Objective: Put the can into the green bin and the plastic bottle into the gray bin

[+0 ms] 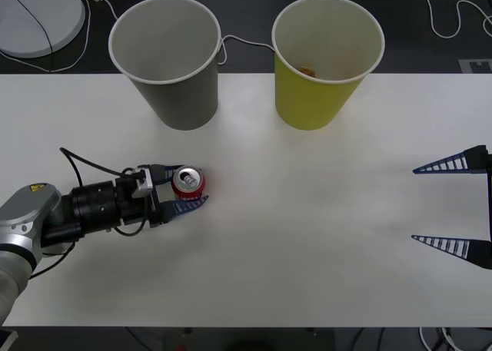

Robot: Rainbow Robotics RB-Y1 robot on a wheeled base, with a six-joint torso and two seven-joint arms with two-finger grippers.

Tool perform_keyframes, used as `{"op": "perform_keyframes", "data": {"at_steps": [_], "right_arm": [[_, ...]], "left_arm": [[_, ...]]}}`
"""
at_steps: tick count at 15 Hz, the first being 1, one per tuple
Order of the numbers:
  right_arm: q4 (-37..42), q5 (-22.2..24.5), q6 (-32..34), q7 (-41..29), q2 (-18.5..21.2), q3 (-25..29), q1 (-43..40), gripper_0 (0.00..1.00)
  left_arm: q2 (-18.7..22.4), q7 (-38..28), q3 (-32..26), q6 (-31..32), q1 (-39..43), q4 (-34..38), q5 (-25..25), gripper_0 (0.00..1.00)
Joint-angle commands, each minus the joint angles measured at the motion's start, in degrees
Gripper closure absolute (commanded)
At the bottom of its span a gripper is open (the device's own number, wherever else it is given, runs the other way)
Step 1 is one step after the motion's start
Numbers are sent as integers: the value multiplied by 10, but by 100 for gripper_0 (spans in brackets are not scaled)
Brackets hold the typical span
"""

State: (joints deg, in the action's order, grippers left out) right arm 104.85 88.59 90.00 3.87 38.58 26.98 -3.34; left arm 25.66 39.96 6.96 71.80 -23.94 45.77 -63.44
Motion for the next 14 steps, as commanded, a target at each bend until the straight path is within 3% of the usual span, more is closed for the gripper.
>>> {"op": "perform_keyframes", "data": {"at_steps": [1, 7, 14], "right_arm": [[0, 0, 0, 0, 0, 0, 0, 0], [0, 0, 0, 0, 0, 0, 0, 0], [0, 0, 0, 0, 0, 0, 0, 0]], "left_arm": [[0, -4, 0, 0, -1, 0, 0, 100], [18, -31, -3, 1, -1, 9, 0, 100], [110, -219, -4, 11, 21, 165, -83, 100]]}}
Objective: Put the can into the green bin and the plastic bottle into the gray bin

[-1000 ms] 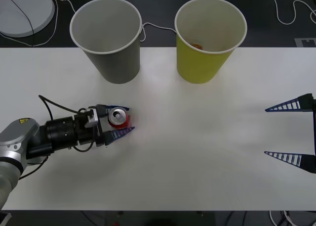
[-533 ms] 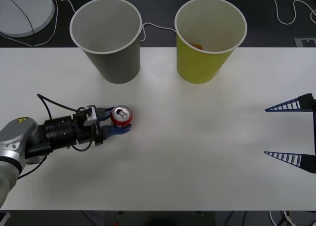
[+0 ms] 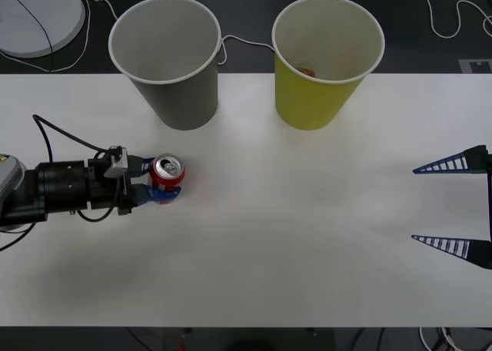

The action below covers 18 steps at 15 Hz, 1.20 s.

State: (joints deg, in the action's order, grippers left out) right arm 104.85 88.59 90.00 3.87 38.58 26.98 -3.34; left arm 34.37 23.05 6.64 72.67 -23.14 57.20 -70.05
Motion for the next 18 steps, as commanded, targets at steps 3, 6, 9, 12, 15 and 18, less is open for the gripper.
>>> {"op": "perform_keyframes", "data": {"at_steps": [3, 6, 9, 12, 15, 18], "right_arm": [[0, 0, 0, 0, 0, 0, 0, 0], [0, 0, 0, 0, 0, 0, 0, 0], [0, 0, 0, 0, 0, 0, 0, 0], [0, 0, 0, 0, 0, 0, 0, 0], [0, 0, 0, 0, 0, 0, 0, 0], [0, 0, 0, 0, 0, 0, 0, 0]], "left_arm": [[47, -142, -42, 1, 64, 173, -74, 100], [62, -269, -90, 2, 122, 332, -165, 99], [83, -365, -114, 26, 135, 417, -208, 99], [119, -479, -120, 36, 135, 484, -243, 99], [156, -600, -119, 37, 129, 550, -292, 99], [190, -666, -119, 44, 112, 578, -294, 99]]}}
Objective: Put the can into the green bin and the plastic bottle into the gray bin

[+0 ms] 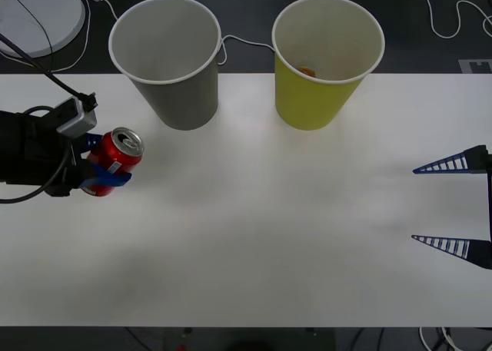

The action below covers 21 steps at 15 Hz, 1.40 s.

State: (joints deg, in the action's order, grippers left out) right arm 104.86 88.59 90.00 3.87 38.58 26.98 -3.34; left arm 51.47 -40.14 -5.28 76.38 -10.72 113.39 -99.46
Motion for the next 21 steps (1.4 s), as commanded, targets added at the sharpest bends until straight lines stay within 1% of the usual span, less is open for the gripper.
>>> {"op": "perform_keyframes", "data": {"at_steps": [1, 3, 5, 8, 11, 13, 15, 17, 18, 21], "right_arm": [[0, 0, 0, 0, 0, 0, 0, 0], [0, 0, 0, 0, 0, 0, 0, 0], [0, 0, 0, 0, 0, 0, 0, 0], [0, 0, 0, 0, 0, 0, 0, 0], [0, 0, 0, 0, 0, 0, 0, 0], [0, 0, 0, 0, 0, 0, 0, 0], [0, 0, 0, 0, 0, 0, 0, 0], [0, 0, 0, 0, 0, 0, 0, 0], [0, 0, 0, 0, 0, 0, 0, 0], [0, 0, 0, 0, 0, 0, 0, 0]], "left_arm": [[28, -52, 0, 25, -26, 27, -2, 99], [48, -100, 0, 76, -65, 57, -1, 99], [50, -151, 8, 117, -108, 70, 9, 99], [58, -215, 57, 125, -180, 75, 14, 99], [62, -289, 130, 126, -279, 61, 17, 100], [62, -312, 189, 125, -353, 38, 18, 99], [60, -342, 269, 115, -447, 3, 20, 99], [46, -366, 343, 102, -534, -41, 23, 99], [27, -366, 376, 98, -582, -80, 26, 99], [-37, -367, 434, 76, -672, -180, 26, 99]]}}
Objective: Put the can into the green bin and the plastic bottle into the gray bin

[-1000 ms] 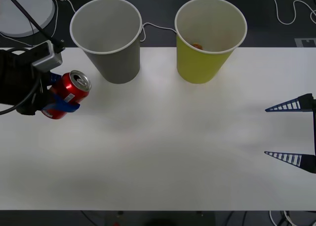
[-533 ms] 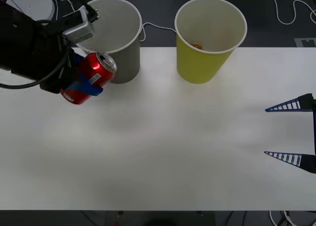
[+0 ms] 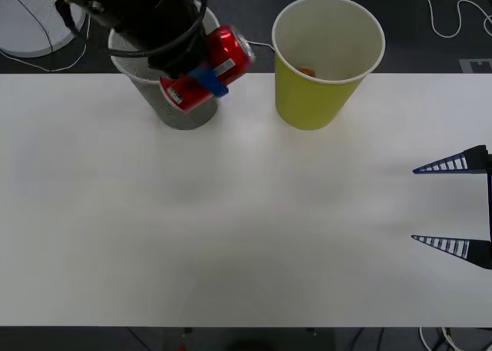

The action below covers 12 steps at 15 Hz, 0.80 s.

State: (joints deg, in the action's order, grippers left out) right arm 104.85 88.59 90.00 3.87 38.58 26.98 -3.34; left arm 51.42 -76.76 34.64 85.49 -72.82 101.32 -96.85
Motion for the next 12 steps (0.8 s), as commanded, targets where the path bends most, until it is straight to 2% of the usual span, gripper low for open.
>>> {"op": "perform_keyframes", "data": {"at_steps": [1, 8, 12], "right_arm": [[0, 0, 0, 0, 0, 0, 0, 0], [0, 0, 0, 0, 0, 0, 0, 0], [0, 0, 0, 0, 0, 0, 0, 0]], "left_arm": [[-57, -1, 55, -27, -80, -97, 0, 99], [-248, -2, 190, -150, -264, -413, 2, 99], [-322, -4, 213, -197, -319, -546, 2, 99]]}}
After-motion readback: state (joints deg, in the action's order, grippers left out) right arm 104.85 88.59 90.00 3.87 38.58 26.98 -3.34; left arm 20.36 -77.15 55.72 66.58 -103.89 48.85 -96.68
